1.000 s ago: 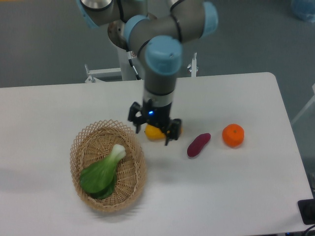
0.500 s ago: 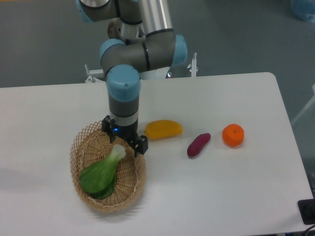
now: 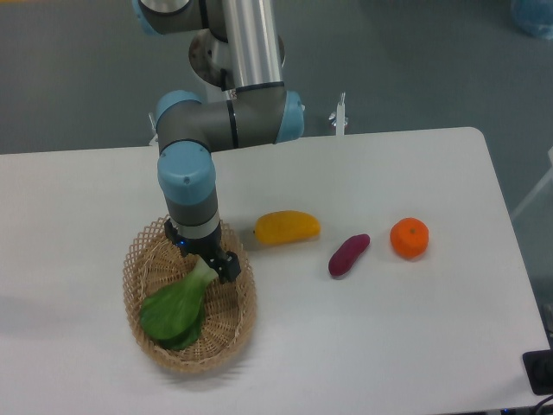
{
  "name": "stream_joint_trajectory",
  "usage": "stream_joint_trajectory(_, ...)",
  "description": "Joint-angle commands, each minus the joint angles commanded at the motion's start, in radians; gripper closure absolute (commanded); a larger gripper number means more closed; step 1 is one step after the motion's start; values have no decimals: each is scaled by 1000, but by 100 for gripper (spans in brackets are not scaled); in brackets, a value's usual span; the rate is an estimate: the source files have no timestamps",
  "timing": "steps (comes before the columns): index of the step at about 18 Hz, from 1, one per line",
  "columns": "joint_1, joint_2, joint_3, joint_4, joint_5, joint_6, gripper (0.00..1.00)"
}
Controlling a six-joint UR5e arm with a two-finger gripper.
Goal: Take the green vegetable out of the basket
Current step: 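Lower the gripper onto the bok choy stem in the basket, then close the gripper on the bok choy stem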
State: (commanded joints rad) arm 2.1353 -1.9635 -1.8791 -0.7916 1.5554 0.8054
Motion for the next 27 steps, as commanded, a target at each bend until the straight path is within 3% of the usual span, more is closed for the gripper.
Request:
stream_joint_trajectory(5, -8, -6, -6, 15, 0, -14, 0)
stream_joint_trajectory(6, -8, -6, -5, 18, 0, -27, 11)
stream_joint_trajectory(8, -6, -5, -2, 20, 0, -38, 48)
stream_joint_trajectory(10, -6, -5, 3, 20, 0, -38, 68)
stream_joint_trajectory(17, -5, 3, 12, 20, -2, -25, 81)
stream_joint_trajectory(21, 6, 21, 34, 15, -2, -12, 81)
stream_joint_trajectory(24, 50, 75, 58, -9, -5, 23, 81)
stream_joint_trajectory(27, 96, 104, 69, -70, -5, 115, 81)
